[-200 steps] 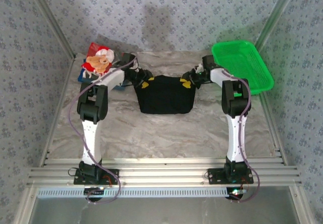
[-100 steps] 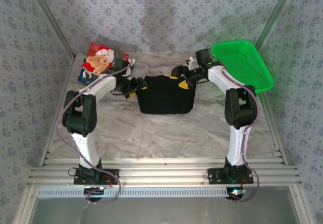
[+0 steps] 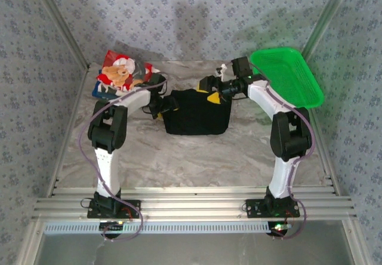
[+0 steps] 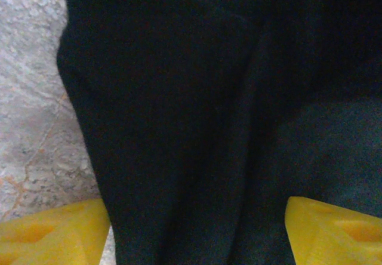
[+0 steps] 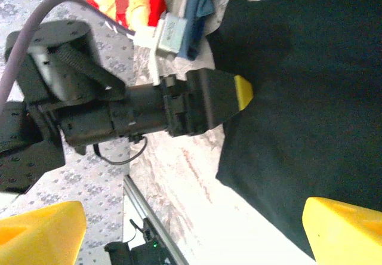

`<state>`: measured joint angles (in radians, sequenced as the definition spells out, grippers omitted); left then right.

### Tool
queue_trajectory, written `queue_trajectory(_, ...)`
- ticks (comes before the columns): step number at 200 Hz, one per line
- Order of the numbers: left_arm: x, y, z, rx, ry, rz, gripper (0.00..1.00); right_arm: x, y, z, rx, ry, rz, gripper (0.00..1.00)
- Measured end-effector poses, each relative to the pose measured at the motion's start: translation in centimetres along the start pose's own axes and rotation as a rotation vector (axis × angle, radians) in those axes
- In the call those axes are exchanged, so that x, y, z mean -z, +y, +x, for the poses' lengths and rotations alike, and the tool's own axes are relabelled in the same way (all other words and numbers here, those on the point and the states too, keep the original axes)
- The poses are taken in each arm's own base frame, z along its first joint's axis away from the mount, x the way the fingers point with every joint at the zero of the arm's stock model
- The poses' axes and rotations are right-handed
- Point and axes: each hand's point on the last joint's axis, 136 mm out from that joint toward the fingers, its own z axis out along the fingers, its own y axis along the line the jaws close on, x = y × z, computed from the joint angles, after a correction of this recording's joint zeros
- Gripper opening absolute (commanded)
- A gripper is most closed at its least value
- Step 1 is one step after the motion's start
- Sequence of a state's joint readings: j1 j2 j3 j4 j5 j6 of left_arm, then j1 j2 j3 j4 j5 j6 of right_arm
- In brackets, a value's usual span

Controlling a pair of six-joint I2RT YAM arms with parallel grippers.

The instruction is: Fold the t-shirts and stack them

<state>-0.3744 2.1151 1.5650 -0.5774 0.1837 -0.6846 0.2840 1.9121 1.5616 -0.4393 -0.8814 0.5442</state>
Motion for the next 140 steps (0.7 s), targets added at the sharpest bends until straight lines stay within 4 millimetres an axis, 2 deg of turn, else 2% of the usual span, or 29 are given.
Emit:
queue_trajectory(50,-0.4,0.0,0.1,-0.008,0.005,-0.084,0.69,-0.5,-0.8,1.2,-0.022,0.033,-0.011,1.0)
queue_trajectory(76,-0.8,-0.1,0.1,-0.031,0.011,-0.161,0.57,-0.3,-0.3,1.1,-0.009,0.03,-0.029,1.0)
queue_trajectory(84,-1.0,-0.2,0.0,-0.041,0.014,-0.183,0.52,-0.2,0.0,1.1,-0.003,0.03,-0.038,1.0)
queue_trajectory(98,-1.3,-1.1,-0.1,-0.064,0.015,-0.193,0.34,0.1,0.7,1.2,0.012,0.03,-0.054,1.0)
queue_trajectory(106,-1.6,-1.8,-0.2,-0.082,0.013,-0.189,0.29,0.4,1.1,1.2,0.021,0.028,-0.063,1.0)
queue_trajectory(119,-2.2,-3.8,-0.6,-0.113,0.002,-0.147,0.23,0.8,1.7,1.2,0.036,0.025,-0.075,1.0)
queue_trajectory(140,-2.9,-6.5,-1.0,-0.178,-0.023,-0.108,0.03,1.6,2.8,1.2,0.063,0.012,-0.091,1.0)
